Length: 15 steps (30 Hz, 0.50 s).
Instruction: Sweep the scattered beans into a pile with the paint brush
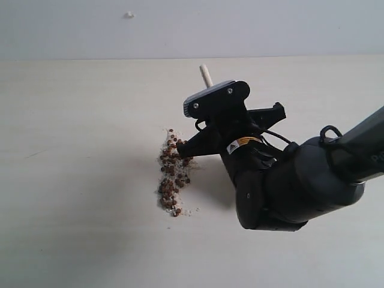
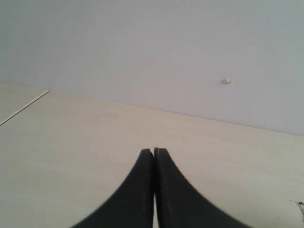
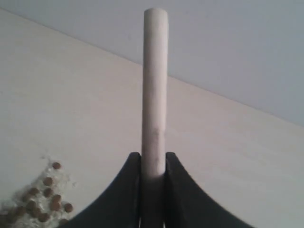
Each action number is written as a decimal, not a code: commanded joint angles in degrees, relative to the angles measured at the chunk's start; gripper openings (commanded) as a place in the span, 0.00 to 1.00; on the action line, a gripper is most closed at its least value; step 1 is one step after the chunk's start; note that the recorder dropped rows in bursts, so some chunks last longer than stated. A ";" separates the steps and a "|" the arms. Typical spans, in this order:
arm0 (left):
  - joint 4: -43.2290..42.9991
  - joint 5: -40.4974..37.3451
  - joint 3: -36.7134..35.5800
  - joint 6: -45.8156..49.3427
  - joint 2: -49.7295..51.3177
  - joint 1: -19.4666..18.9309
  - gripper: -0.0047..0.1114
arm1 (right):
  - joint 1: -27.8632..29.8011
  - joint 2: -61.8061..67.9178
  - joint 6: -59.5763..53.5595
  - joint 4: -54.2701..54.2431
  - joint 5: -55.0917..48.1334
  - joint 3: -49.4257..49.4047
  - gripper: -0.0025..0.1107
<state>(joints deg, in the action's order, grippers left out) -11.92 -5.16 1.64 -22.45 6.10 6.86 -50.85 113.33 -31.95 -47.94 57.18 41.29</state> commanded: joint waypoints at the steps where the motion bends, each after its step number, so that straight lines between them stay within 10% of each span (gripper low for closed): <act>1: 0.34 0.14 -0.26 -0.16 -0.17 0.24 0.04 | 0.30 0.49 9.81 5.84 0.00 -0.19 0.02; 15: 0.34 0.14 -0.26 -0.16 -0.17 0.24 0.04 | 0.19 -1.56 10.83 -0.39 -7.07 8.28 0.02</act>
<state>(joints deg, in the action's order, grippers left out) -11.92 -5.16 1.64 -22.45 6.10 6.86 -50.85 113.50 -19.08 -44.27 48.88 49.08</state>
